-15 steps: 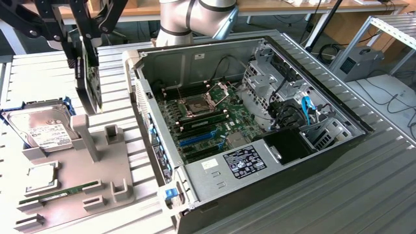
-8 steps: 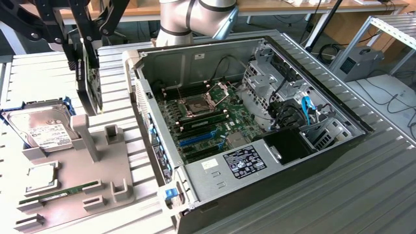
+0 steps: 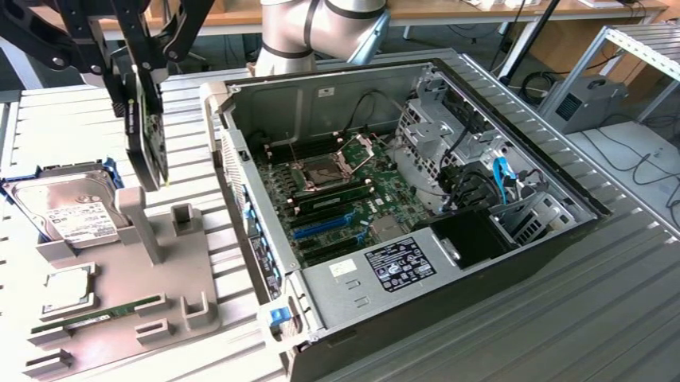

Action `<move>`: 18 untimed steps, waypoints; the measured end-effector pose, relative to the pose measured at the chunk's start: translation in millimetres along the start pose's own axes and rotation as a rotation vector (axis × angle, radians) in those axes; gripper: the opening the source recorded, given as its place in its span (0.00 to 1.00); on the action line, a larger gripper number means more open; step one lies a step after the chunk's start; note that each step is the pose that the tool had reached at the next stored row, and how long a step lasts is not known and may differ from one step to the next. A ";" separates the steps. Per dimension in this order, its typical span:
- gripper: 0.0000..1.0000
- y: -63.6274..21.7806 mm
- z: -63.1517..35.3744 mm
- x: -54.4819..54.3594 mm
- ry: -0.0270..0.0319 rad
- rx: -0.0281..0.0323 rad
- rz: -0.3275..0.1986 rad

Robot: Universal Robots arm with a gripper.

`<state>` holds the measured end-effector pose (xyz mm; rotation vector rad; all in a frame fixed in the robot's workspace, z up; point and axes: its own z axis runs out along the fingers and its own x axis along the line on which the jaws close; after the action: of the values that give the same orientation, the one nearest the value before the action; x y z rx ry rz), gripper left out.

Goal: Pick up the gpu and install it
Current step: 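Pick up the gpu and move the gpu toward the slot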

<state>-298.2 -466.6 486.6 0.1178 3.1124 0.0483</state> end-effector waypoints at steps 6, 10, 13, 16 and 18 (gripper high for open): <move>0.26 -0.1 1.9 0.0 0.0000 0.0000 0.000; 0.26 -0.2 3.0 0.1 0.0000 0.0000 0.000; 0.26 -0.2 3.9 0.1 0.0000 -0.0001 0.000; 0.26 -0.3 4.7 0.1 0.0000 -0.0001 0.000; 0.26 -0.3 5.1 0.1 0.0000 0.0000 0.000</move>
<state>-298.2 -466.7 481.5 0.1178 3.1124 0.0484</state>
